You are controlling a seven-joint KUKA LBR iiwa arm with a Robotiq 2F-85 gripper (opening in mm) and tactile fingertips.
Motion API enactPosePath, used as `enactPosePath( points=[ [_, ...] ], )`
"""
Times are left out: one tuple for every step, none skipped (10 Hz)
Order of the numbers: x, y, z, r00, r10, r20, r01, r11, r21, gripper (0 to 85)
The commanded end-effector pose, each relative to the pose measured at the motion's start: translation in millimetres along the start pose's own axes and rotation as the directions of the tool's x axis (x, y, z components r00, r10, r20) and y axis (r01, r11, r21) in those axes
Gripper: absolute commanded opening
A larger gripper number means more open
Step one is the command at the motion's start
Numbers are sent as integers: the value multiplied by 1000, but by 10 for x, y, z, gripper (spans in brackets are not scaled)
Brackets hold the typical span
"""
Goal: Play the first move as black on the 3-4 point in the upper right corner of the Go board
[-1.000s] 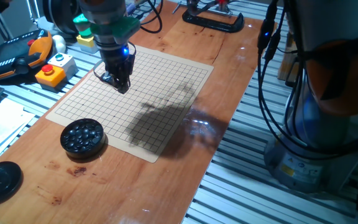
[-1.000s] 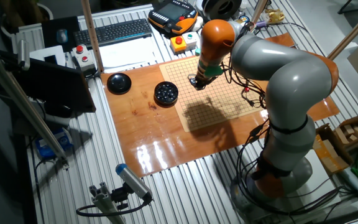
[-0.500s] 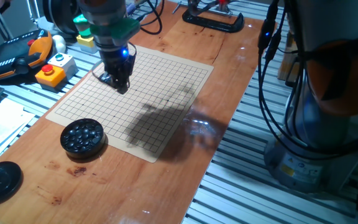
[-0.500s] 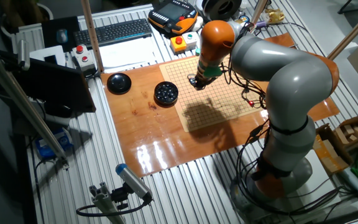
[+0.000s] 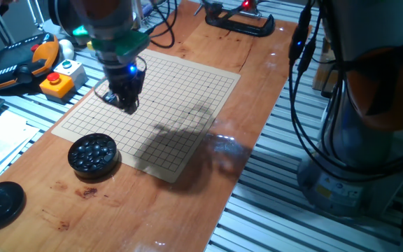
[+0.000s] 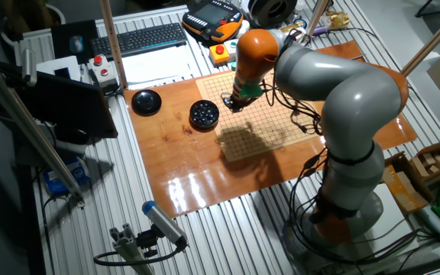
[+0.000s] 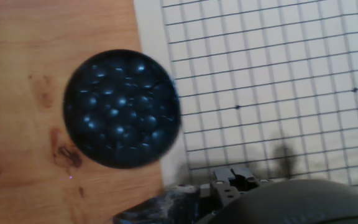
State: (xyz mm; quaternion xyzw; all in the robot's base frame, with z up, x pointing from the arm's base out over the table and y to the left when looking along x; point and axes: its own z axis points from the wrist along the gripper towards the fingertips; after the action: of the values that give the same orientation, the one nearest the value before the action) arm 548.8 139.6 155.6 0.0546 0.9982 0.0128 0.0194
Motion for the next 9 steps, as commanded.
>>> enactPosePath(
  points=[
    [-25, 59, 16, 1000, 0, 2, 0, 1000, 0, 7],
    [-51, 139, 52, 1000, 1, 12, -1, 1000, 0, 7],
    [-75, 212, 84, 1000, 7, 17, -7, 1000, -2, 7],
    [-110, 280, 112, 1000, 5, 19, -6, 1000, 1, 7],
    [-137, 343, 135, 1000, 4, 19, -4, 1000, 1, 7],
    [-154, 399, 156, 1000, 2, 19, -2, 1000, 3, 7],
    [-176, 434, 174, 1000, 6, 17, -6, 1000, -3, 7],
    [-200, 474, 197, 1000, 9, 14, -9, 1000, -9, 7],
    [-219, 523, 236, 1000, 12, 14, -12, 1000, -11, 7]
  ],
)
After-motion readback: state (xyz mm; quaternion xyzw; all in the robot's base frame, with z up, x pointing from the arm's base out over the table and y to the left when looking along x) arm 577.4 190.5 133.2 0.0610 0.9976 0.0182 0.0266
